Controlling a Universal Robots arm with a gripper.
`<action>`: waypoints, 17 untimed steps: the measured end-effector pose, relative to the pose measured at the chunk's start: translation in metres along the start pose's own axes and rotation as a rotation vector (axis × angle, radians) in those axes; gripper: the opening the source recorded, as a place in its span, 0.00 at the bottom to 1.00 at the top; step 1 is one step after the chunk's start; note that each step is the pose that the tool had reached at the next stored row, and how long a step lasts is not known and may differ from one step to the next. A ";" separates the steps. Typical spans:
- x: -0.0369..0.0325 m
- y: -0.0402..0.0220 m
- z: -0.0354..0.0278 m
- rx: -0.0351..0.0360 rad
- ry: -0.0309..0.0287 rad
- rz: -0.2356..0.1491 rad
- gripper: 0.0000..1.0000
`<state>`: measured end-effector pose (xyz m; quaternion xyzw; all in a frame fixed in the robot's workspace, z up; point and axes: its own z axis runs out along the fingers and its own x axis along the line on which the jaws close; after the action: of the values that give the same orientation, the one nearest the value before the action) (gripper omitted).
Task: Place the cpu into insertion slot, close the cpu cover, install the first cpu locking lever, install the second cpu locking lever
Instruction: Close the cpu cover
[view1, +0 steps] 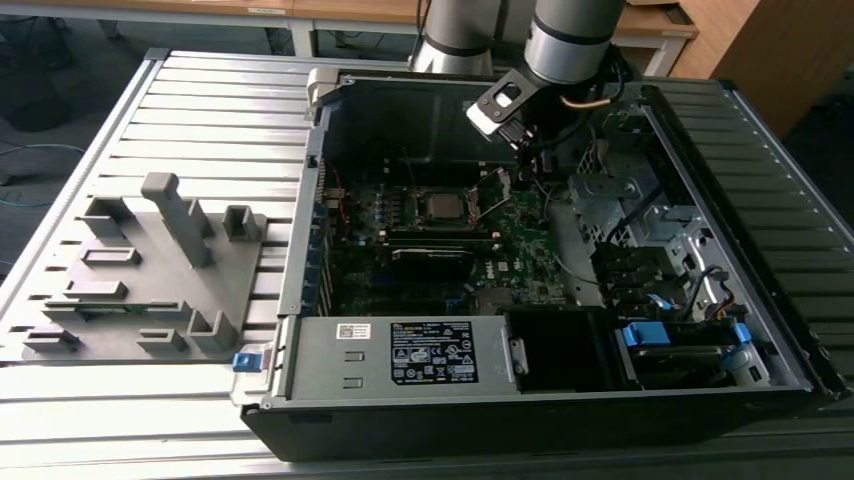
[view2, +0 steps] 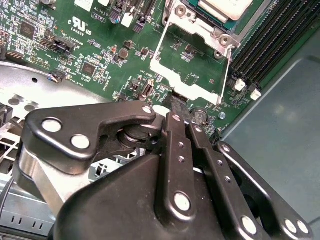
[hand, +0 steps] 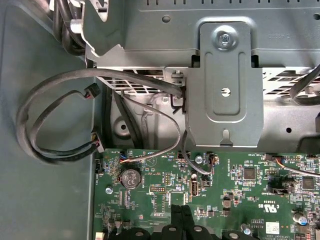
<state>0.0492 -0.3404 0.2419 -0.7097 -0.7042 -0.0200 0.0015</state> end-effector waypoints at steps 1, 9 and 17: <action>0.0000 0.0000 0.0000 0.0000 0.0000 0.000 0.11; 0.0000 -0.0073 -0.0002 -0.0005 -0.0001 0.000 0.11; -0.0002 -0.0251 -0.0006 -0.0037 0.0009 0.000 0.11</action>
<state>0.0241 -0.3404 0.2419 -0.7097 -0.7042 -0.0216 0.0005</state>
